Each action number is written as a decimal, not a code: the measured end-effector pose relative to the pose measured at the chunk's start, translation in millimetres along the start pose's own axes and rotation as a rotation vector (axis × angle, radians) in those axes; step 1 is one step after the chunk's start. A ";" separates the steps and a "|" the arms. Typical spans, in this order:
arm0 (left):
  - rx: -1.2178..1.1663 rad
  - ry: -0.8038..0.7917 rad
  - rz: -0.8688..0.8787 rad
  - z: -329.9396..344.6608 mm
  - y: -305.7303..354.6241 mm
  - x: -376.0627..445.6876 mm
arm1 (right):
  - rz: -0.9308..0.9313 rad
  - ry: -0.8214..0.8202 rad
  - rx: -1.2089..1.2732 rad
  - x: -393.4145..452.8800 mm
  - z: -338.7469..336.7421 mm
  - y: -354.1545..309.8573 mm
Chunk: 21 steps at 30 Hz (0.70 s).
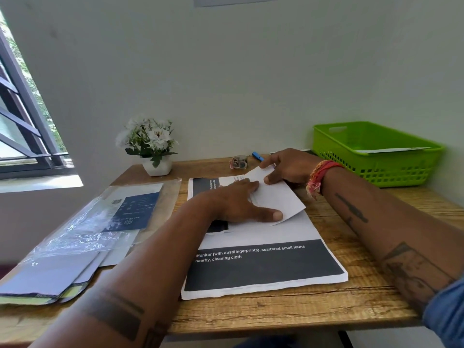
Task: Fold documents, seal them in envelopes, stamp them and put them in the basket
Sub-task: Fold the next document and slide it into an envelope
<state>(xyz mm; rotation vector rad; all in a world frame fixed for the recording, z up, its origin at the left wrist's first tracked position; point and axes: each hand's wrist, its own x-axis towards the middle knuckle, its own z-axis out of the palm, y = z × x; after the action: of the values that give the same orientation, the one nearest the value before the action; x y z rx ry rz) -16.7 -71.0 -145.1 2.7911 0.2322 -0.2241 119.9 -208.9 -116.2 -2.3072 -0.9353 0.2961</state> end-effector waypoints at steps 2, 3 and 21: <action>-0.021 0.108 0.009 -3.0 -5.3 1.5 | -0.004 0.034 0.055 0.8 0.1 -0.3; -0.023 0.157 0.006 -5.4 -9.4 2.7 | -0.008 0.045 0.065 0.4 0.3 -1.4; -0.517 0.422 0.022 -6.6 -26.2 3.8 | -0.205 0.077 0.393 -6.8 52.5 -30.7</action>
<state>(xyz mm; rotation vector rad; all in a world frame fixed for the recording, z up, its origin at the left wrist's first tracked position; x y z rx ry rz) -17.0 -43.8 -147.8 2.2909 0.3069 0.3847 76.2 -172.2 -138.2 -1.8380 -0.9691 0.2744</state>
